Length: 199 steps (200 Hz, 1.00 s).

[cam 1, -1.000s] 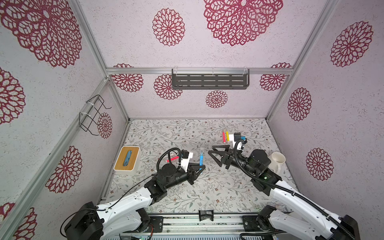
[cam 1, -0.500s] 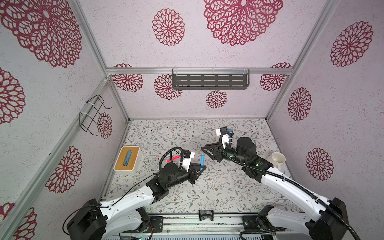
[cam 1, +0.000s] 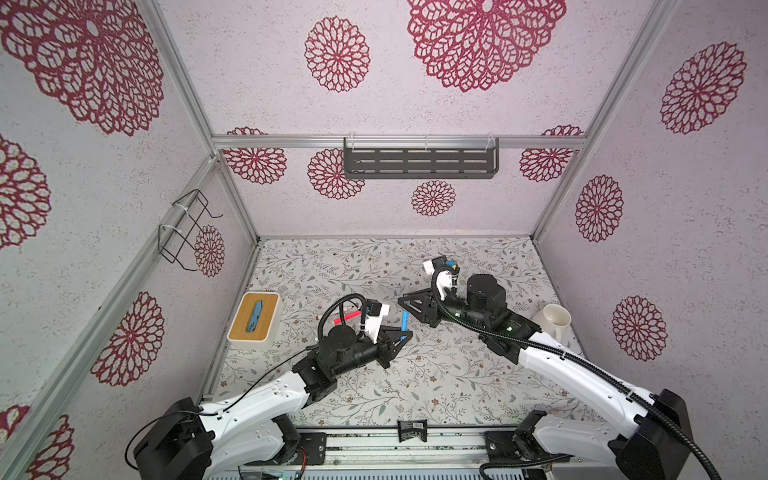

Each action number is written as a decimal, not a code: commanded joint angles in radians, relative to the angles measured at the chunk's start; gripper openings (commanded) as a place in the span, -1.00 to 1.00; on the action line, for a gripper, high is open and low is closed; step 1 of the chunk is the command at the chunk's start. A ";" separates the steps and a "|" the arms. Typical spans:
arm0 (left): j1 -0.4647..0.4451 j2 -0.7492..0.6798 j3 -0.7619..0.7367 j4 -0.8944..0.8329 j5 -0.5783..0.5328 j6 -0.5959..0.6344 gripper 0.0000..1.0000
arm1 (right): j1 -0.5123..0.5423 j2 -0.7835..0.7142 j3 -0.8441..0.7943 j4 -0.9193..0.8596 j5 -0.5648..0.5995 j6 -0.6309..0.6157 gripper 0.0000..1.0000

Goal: Insert the pens into the pen caps
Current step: 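Press the cap down onto the blue marker with the right gripper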

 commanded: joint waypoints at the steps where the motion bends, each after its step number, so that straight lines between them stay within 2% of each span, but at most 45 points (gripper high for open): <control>1: 0.001 -0.013 0.021 -0.001 0.001 0.013 -1.00 | 0.013 -0.008 0.025 0.012 -0.017 -0.014 -0.65; 34: 0.003 -0.035 0.021 0.004 -0.036 0.032 -1.00 | 0.037 -0.008 -0.026 0.006 -0.005 -0.014 -1.00; 75: 0.032 -0.077 0.031 0.020 -0.049 0.032 -1.00 | 0.110 -0.016 -0.159 -0.003 0.120 0.031 -1.00; 102: 0.100 -0.089 0.021 0.092 0.022 -0.010 -1.00 | 0.196 -0.027 -0.181 -0.117 0.354 0.082 -1.00; 117: 0.140 -0.083 0.018 0.141 0.066 -0.041 -1.00 | 0.241 -0.030 -0.190 -0.140 0.412 0.096 -1.00; 169: 0.221 -0.057 0.016 0.261 0.175 -0.108 -1.00 | 0.354 0.002 -0.239 -0.151 0.343 0.061 -1.00; 199: 0.267 -0.050 0.013 0.314 0.231 -0.140 -1.00 | 0.412 0.038 -0.323 -0.010 0.227 0.087 -1.00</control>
